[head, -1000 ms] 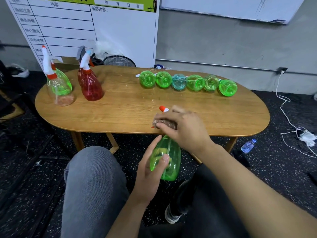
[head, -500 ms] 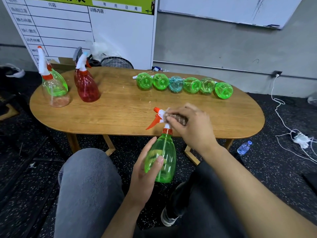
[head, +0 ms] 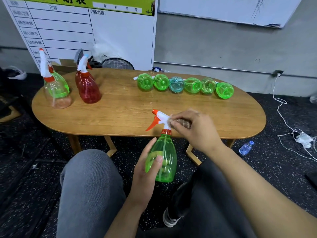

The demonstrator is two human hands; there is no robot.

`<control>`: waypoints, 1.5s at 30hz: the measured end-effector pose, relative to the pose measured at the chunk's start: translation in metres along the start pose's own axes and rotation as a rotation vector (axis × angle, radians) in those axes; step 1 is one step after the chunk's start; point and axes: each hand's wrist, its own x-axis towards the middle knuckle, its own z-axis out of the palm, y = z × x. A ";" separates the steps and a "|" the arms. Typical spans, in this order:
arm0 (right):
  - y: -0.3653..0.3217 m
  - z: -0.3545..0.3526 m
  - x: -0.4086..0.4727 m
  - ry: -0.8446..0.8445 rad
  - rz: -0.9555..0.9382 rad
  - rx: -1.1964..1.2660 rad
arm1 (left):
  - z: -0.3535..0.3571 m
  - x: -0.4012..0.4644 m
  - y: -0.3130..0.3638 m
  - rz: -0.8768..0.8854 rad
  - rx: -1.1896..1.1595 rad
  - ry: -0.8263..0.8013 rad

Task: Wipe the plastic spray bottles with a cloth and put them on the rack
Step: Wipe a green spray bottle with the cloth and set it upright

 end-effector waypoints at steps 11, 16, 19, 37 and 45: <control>-0.011 0.000 0.034 -0.134 0.170 0.312 | 0.001 -0.004 0.001 0.017 0.000 -0.044; -0.006 -0.001 0.024 -0.187 0.224 0.342 | 0.000 -0.003 -0.002 -0.021 -0.055 0.012; 0.002 -0.008 0.019 -0.279 0.270 0.298 | -0.003 -0.001 -0.003 -0.035 -0.061 0.043; -0.012 -0.008 0.032 -0.284 0.253 0.395 | 0.000 -0.005 -0.004 -0.033 -0.009 -0.084; 0.004 -0.019 0.019 -0.365 0.328 0.258 | -0.003 -0.001 -0.004 -0.017 -0.063 0.007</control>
